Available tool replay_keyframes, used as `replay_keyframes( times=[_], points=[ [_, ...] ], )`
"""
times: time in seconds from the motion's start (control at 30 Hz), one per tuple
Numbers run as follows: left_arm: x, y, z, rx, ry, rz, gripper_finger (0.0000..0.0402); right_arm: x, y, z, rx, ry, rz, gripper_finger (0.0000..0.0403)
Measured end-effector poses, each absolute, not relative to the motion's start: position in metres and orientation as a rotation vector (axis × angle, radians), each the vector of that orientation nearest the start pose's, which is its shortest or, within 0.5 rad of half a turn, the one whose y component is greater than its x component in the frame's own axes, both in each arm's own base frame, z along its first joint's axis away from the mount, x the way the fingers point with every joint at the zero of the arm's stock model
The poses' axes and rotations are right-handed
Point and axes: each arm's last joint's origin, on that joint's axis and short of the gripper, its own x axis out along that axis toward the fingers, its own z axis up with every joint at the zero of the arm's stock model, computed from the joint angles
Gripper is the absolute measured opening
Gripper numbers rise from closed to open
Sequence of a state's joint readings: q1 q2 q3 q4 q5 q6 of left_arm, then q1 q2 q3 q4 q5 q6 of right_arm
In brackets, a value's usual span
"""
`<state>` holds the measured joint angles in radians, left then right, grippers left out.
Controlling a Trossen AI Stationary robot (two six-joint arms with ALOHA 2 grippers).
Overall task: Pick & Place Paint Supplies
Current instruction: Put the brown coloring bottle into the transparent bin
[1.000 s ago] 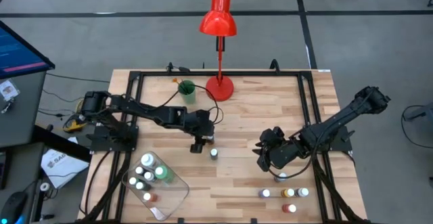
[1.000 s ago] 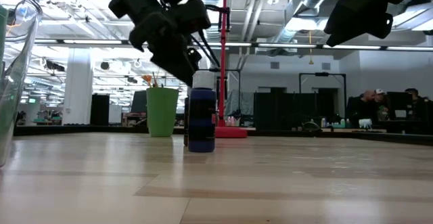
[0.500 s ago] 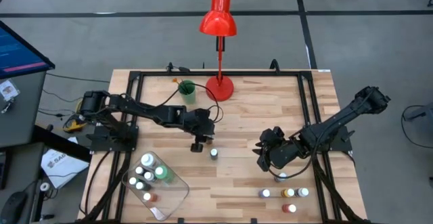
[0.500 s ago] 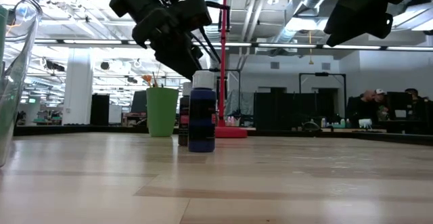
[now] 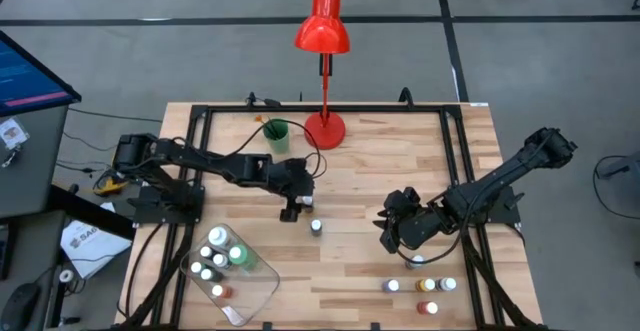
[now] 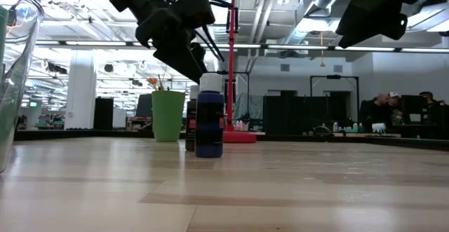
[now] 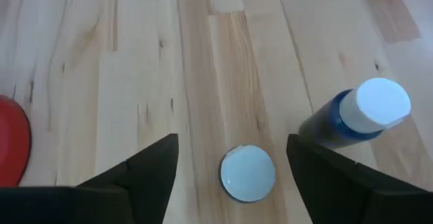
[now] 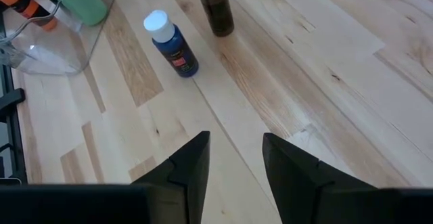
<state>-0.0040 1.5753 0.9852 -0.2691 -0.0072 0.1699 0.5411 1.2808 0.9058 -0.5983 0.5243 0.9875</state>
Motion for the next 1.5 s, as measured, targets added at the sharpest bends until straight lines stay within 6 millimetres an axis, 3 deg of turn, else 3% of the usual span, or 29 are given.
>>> replay_keyframes(
  times=[0.17,0.33,0.77,1.13,1.27,1.37,1.5],
  points=[
    [0.321,-0.001,0.205,0.15,0.854,-0.071,0.0254,0.219,0.114,0.246,0.435,0.744,-0.383,0.0133],
    [0.311,-0.002,0.186,0.117,0.907,-0.079,0.0238,0.219,0.115,0.246,0.436,0.744,-0.383,0.0134],
    [0.313,-0.003,0.19,0.11,0.853,-0.083,0.0201,0.22,0.112,0.246,0.44,0.741,-0.396,0.0134],
    [0.314,-0.004,0.191,0.102,0.84,-0.103,0.0114,0.221,0.112,0.246,0.441,0.74,-0.396,0.0133],
    [0.314,-0.004,0.191,0.095,0.838,-0.102,0.01,0.221,0.112,0.246,0.441,0.74,-0.396,0.0134],
    [0.31,-0.006,0.201,0.085,0.813,-0.107,0.0099,0.22,0.112,0.246,0.441,0.741,-0.396,0.0134],
    [0.297,-0.013,0.232,0.055,0.706,-0.113,0.0099,0.22,0.112,0.246,0.439,0.743,-0.397,0.0134]
  ],
)
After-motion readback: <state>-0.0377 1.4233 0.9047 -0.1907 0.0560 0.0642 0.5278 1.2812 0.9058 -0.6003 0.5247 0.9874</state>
